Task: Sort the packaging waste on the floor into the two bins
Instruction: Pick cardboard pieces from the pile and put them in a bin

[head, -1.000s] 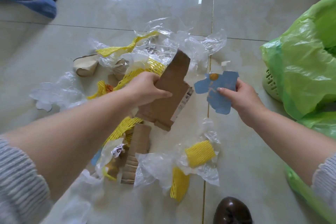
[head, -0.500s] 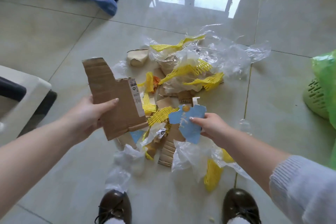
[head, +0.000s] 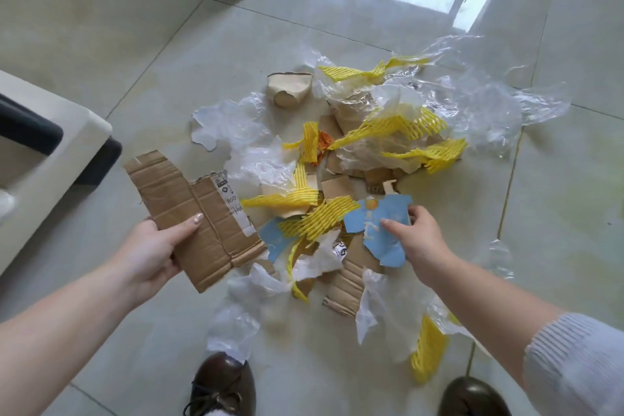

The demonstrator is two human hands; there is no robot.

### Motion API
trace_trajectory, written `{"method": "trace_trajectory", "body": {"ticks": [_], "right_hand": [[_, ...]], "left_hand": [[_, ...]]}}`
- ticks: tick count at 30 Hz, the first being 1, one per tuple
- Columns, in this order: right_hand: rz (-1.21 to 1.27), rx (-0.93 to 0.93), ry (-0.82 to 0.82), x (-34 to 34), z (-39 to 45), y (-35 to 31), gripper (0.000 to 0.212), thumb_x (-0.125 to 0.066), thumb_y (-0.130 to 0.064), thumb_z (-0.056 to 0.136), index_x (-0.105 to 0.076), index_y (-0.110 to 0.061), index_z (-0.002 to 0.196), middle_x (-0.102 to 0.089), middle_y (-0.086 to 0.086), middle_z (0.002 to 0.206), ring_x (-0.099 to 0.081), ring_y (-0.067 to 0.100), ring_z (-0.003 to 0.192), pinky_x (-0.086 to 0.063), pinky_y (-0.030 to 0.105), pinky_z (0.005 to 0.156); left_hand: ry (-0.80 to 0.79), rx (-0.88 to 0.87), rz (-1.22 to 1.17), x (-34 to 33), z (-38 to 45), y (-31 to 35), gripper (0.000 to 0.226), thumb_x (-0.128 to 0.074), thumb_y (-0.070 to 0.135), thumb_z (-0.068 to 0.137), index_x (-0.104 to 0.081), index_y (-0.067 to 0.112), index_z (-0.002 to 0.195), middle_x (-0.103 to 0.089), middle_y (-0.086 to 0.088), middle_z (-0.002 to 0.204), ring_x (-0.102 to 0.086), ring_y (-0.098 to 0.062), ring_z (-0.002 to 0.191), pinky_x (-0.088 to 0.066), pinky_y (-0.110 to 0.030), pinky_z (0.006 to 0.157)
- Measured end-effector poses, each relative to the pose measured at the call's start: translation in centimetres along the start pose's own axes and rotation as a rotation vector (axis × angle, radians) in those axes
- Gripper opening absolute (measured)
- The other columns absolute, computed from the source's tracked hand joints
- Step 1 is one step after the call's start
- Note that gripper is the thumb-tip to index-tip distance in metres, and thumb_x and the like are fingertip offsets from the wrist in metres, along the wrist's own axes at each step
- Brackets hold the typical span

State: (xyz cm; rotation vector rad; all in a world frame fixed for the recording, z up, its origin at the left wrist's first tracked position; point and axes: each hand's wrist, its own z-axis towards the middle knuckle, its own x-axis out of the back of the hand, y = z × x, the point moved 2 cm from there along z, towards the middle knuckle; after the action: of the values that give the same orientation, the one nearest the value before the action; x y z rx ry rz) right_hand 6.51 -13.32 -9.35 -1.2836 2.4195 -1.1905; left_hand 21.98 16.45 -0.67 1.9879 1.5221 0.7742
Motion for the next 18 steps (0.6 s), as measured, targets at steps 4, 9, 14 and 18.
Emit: {"method": "trace_trajectory", "body": {"ticks": [4, 9, 14, 18], "right_hand": [[0.296, -0.016, -0.014, 1.4, -1.0, -0.5, 0.034, -0.063, -0.002, 0.084, -0.056, 0.0, 0.118, -0.064, 0.017, 0.103, -0.065, 0.033, 0.086, -0.054, 0.049, 0.083], [0.515, -0.005, -0.048, 3.4, -2.9, -2.5, 0.014, -0.056, -0.003, 0.088, -0.062, -0.013, 0.096, -0.067, 0.012, 0.098, -0.065, 0.028, 0.085, -0.055, 0.042, 0.075], [0.474, 0.063, -0.003, 4.6, -5.2, -4.0, 0.012, -0.056, -0.002, 0.089, -0.061, -0.013, 0.091, -0.066, 0.012, 0.094, -0.067, 0.022, 0.074, -0.057, 0.038, 0.066], [0.376, 0.028, -0.087, 3.3, -6.2, -4.5, 0.012, -0.057, 0.002, 0.087, -0.06, -0.005, 0.096, -0.065, 0.016, 0.092, -0.063, 0.027, 0.076, -0.053, 0.042, 0.072]], "left_hand": [[-0.035, 0.024, -0.002, 0.2, -0.3, -0.4, 0.012, -0.054, 0.003, 0.091, -0.062, 0.011, 0.093, -0.074, 0.003, 0.069, -0.071, -0.009, 0.06, -0.058, -0.027, 0.05], [-0.092, 0.014, -0.013, -0.4, -1.7, 0.6, 0.015, -0.056, 0.003, 0.089, -0.063, 0.011, 0.1, -0.075, -0.001, 0.078, -0.07, -0.015, 0.072, -0.059, -0.029, 0.053], [-0.177, -0.023, -0.011, -1.3, -3.8, 1.7, 0.025, -0.058, 0.005, 0.088, -0.06, 0.011, 0.112, -0.071, -0.007, 0.102, -0.07, -0.019, 0.088, -0.06, -0.034, 0.064], [-0.163, -0.017, 0.0, -0.7, -4.4, 1.3, 0.027, -0.058, 0.004, 0.088, -0.059, 0.009, 0.115, -0.069, -0.01, 0.106, -0.065, -0.022, 0.095, -0.06, -0.037, 0.067]]}}
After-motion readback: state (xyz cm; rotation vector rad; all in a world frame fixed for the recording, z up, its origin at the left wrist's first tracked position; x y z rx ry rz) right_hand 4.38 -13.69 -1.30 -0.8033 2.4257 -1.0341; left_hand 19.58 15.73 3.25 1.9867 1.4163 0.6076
